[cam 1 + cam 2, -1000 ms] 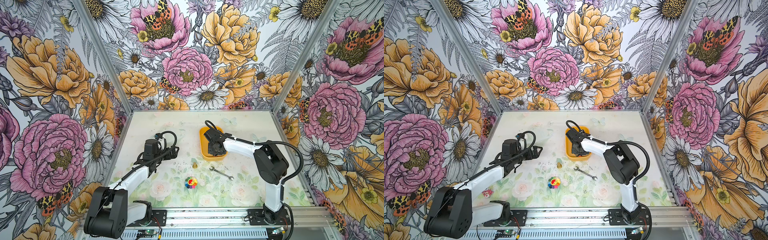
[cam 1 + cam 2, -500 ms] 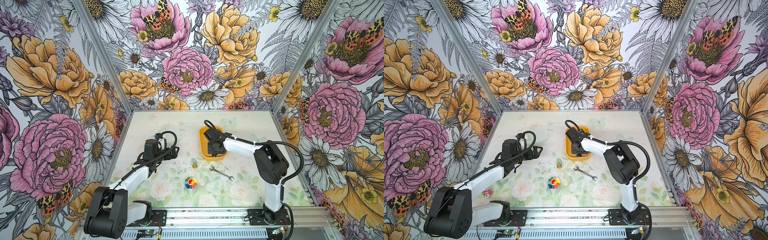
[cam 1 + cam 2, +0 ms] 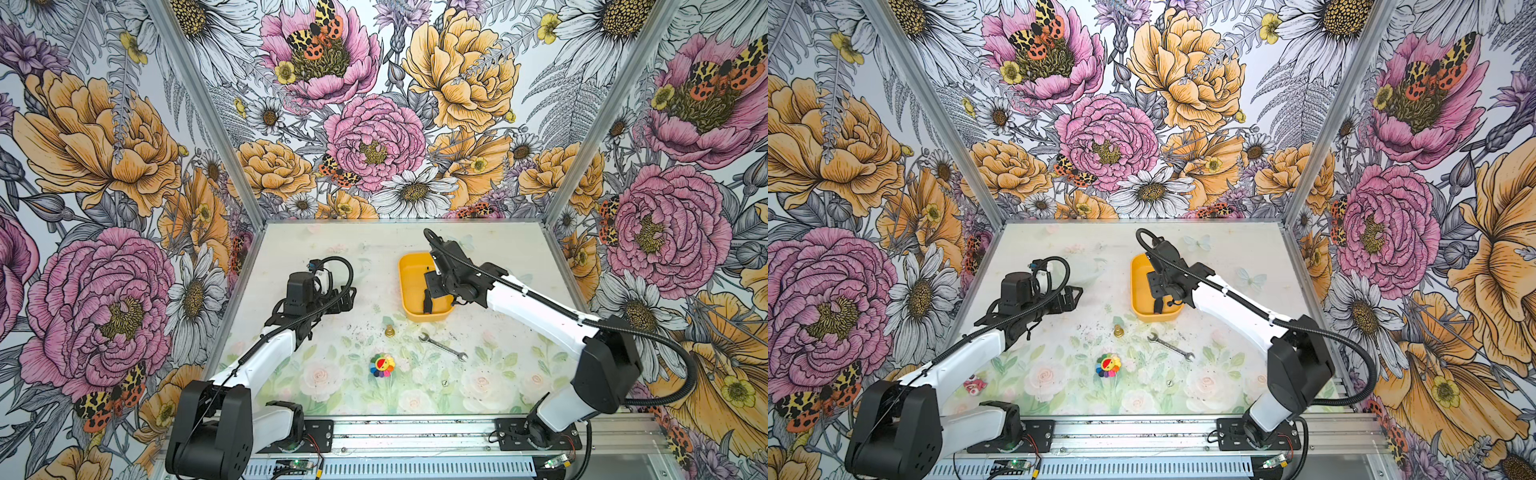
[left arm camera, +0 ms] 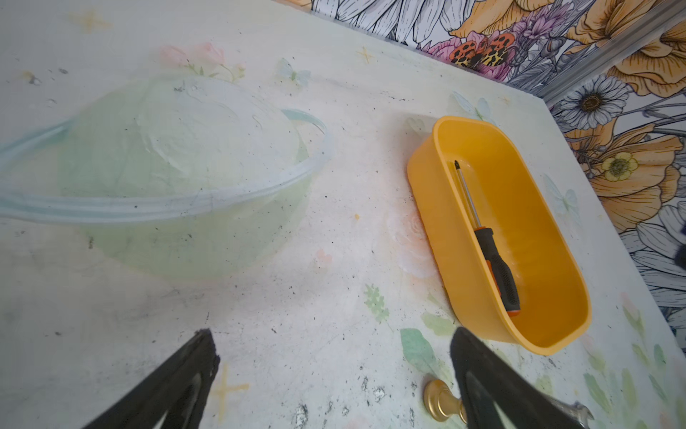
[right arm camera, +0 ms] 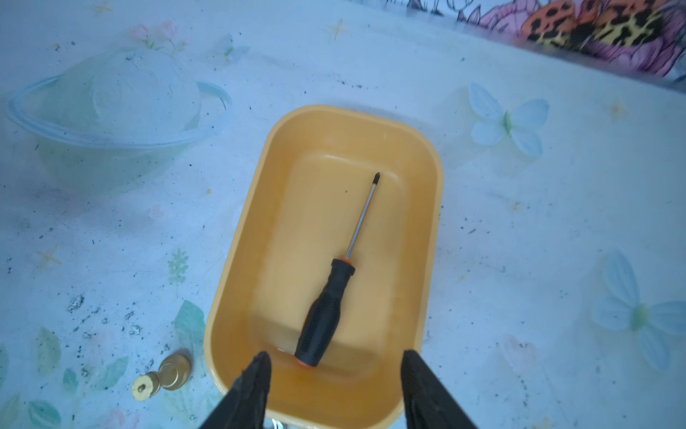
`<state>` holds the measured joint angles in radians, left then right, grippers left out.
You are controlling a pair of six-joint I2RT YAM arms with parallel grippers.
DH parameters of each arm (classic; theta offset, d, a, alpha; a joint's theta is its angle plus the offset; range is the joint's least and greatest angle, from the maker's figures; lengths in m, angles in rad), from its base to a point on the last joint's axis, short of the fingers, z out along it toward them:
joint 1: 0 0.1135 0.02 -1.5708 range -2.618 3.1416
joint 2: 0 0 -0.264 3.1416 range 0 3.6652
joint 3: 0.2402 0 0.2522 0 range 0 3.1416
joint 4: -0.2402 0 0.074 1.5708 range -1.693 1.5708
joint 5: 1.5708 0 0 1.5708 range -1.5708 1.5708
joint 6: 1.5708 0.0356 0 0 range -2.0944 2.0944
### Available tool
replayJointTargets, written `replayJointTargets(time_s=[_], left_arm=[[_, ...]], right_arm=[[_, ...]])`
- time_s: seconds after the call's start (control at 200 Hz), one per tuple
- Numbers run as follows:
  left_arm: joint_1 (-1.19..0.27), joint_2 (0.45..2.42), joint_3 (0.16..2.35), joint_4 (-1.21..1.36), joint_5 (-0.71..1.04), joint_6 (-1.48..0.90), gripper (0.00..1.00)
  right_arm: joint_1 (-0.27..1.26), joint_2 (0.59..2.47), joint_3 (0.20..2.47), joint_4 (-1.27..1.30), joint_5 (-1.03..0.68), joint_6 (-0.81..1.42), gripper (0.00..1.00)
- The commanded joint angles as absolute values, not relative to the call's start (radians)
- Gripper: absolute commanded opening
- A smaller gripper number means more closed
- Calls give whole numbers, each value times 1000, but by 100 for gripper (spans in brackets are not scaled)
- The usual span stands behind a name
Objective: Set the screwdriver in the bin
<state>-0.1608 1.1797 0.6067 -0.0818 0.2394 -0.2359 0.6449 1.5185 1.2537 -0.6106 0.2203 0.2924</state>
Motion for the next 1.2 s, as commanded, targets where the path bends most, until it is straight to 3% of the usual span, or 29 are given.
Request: replayJointTargets(time_s=[0.0,0.185,0.405,0.616,0.846,1.196], left_arm=[[-165,1118,651,-98,128,-188,99],[-147,1041,656,-53,48,-117,99],[-104,987,576,138,-5,-60,99],[-80,983,418,479,0,26,99],[-65,1046,352,588,-5,63,99],[-28,1248,288,828,-8,64,99]], right_arm=[[542,1393,1162,-547,211,150,58],[286,1130,898,-273,110,148,58],[134,952,613,55,152,117,58],[67,1011,405,370,170,94,58],[41,1107,287,631,208,96,58],[34,1338,297,857,214,72,58]])
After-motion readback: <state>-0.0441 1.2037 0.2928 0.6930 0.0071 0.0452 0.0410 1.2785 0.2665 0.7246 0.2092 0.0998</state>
